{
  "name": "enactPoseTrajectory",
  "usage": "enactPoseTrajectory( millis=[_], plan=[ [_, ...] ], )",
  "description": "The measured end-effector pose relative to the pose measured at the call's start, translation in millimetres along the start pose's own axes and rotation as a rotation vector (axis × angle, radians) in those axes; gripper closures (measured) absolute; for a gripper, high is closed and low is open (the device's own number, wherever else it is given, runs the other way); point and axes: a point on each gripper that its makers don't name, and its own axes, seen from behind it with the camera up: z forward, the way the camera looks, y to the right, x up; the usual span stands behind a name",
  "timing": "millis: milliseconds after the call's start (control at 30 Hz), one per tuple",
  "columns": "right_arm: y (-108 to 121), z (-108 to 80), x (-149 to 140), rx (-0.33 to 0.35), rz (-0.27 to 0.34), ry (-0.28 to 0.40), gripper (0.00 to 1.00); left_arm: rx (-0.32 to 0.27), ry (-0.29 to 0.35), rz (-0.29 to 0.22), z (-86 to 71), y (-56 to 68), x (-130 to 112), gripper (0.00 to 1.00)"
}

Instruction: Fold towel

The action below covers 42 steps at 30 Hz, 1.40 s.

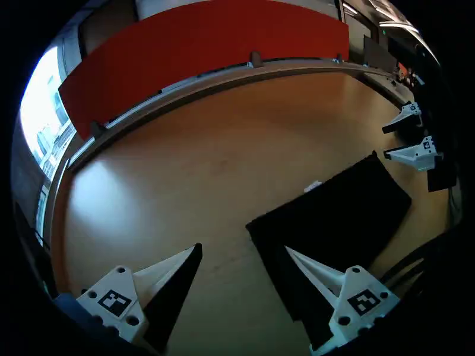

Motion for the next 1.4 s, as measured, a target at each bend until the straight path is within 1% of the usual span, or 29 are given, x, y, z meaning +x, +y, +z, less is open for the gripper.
enactPoseTrajectory(
  millis=[267, 667, 867, 1067, 1267, 1400],
  plan=[
    [-10, -11.7, 1, 0.006, 0.011, 0.017, 0.05, -0.006, 0.009, -0.015, -10.4, 3.8, -5, 0.08],
    [-34, -43.2, -9, 0.019, 0.016, 0.042, 0.05, -0.015, 0.009, -0.040, -36.0, 18.2, -29, 0.08],
    [-45, -59.7, -16, 0.024, 0.027, 0.051, 0.05, -0.018, 0.005, -0.077, -49.5, 26.9, -48, 0.08],
    [-52, -75.1, -26, 0.021, 0.039, 0.055, 0.05, -0.011, 0.000, -0.104, -60.9, 31.9, -64, 0.08],
    [-57, -85.0, -35, 0.018, 0.043, 0.053, 0.05, -0.004, 0.003, -0.131, -69.8, 34.5, -75, 0.08],
    [-59, -87.6, -36, 0.020, 0.044, 0.053, 0.05, 0.003, 0.003, -0.144, -73.4, 34.4, -80, 0.08]
  ],
)
